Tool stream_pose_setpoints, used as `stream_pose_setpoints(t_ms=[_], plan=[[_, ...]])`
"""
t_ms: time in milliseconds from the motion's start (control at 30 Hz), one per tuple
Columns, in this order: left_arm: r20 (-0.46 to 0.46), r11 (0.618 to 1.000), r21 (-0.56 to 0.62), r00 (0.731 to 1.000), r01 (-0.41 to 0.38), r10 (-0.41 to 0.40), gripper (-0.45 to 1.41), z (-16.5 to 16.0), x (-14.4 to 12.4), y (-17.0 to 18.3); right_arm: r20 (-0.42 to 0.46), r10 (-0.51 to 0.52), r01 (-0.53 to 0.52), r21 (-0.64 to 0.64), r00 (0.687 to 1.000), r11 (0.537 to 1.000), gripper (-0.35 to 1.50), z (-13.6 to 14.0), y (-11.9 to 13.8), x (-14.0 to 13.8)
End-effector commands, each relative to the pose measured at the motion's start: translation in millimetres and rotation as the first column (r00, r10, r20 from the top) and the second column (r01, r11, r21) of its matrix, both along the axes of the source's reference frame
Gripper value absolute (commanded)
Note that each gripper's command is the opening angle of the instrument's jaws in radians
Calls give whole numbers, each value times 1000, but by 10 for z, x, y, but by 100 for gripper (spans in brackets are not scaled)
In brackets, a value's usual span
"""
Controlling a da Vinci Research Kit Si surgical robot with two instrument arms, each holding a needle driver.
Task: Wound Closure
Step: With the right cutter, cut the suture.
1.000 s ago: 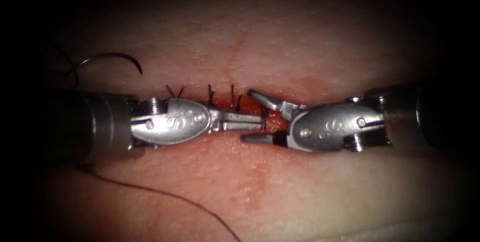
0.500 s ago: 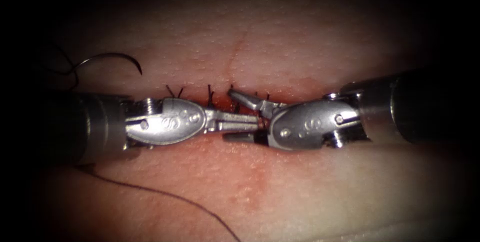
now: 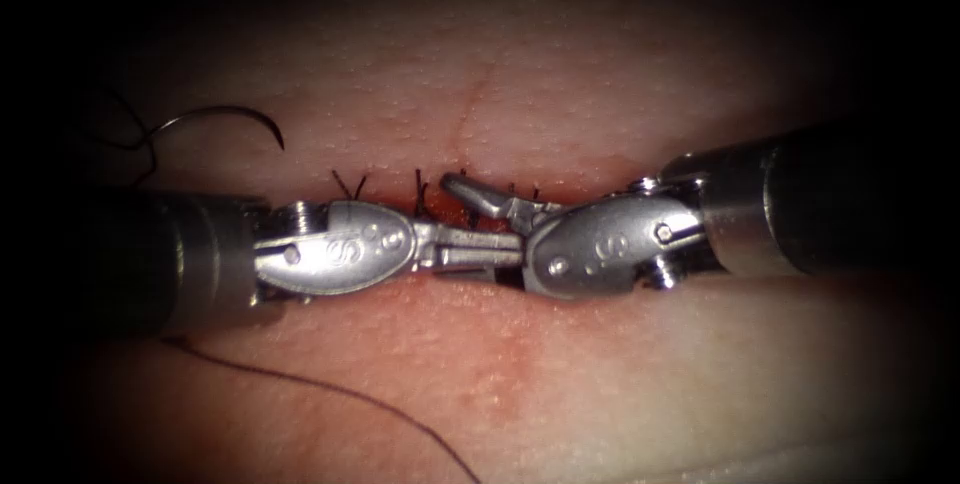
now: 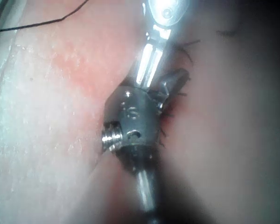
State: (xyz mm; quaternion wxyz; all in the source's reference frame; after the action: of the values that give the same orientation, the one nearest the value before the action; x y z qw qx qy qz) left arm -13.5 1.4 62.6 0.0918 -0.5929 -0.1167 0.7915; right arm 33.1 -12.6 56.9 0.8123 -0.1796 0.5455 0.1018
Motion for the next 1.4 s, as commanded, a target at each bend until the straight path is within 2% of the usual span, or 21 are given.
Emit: stream_pose_setpoints(t_ms=[33,67,100,167,233,367,400,467,500,700,833,900,1067,1200,1333,1400], plan=[[2,1000,-1,1000,-1,1,-45,5,-5,1,0,-3,3,-3,1000,1000,69,8,-2,8],[3,1000,-1,1000,-1,1,-45,5,-5,1,6,-9,9,-13,1000,1000,37,10,-1,8],[3,1000,-1,1000,-2,2,-45,5,-5,1,5,-13,13,-12,1000,1000,24,11,-1,9],[4,1000,-1,1000,-2,2,-45,4,-5,1,6,-42,42,-30,999,999,-35,14,-1,11],[5,1000,-2,1000,-4,4,-45,3,-5,0,0,-95,95,-55,996,994,-35,18,-2,13],[8,1000,-2,1000,-6,6,-45,0,-6,-1,13,-87,87,-61,996,994,-35,17,-1,9],[9,1000,-2,1000,-7,7,-45,-1,-5,-2,21,-80,81,-59,997,995,2,17,-1,7],[11,1000,-2,1000,-9,9,-45,-3,-5,-3,32,-45,48,-73,998,996,94,15,2,2],[13,1000,-2,1000,-12,12,-45,-7,-4,-5,46,-13,17,-71,999,997,133,13,5,-4],[1,1000,-7,1000,-13,13,-45,-27,12,-17,60,-2,5,-52,998,999,146,-10,1,-44],[-10,1000,-11,1000,-12,12,-45,-39,26,-24,69,-1,4,-48,998,999,146,-20,-4,-67],[-24,1000,-17,1000,-4,4,-45,-50,42,-31,76,11,-8,-50,997,999,146,-28,-5,-92],[-54,1000,-28,999,-1,-1,-45,-69,77,-49,96,40,-34,-60,995,998,146,-29,-5,-119],[-71,1000,-25,997,-3,1,-45,-80,93,-66,104,51,-46,-57,993,997,146,-30,-5,-127],[-161,996,7,983,-89,89,-45,-81,113,-94,88,69,-65,-49,994,997,145,-31,-4,-128],[-180,994,27,978,-102,106,-45,-78,118,-101,89,71,-67,-48,993,997,145,-32,-3,-127]])
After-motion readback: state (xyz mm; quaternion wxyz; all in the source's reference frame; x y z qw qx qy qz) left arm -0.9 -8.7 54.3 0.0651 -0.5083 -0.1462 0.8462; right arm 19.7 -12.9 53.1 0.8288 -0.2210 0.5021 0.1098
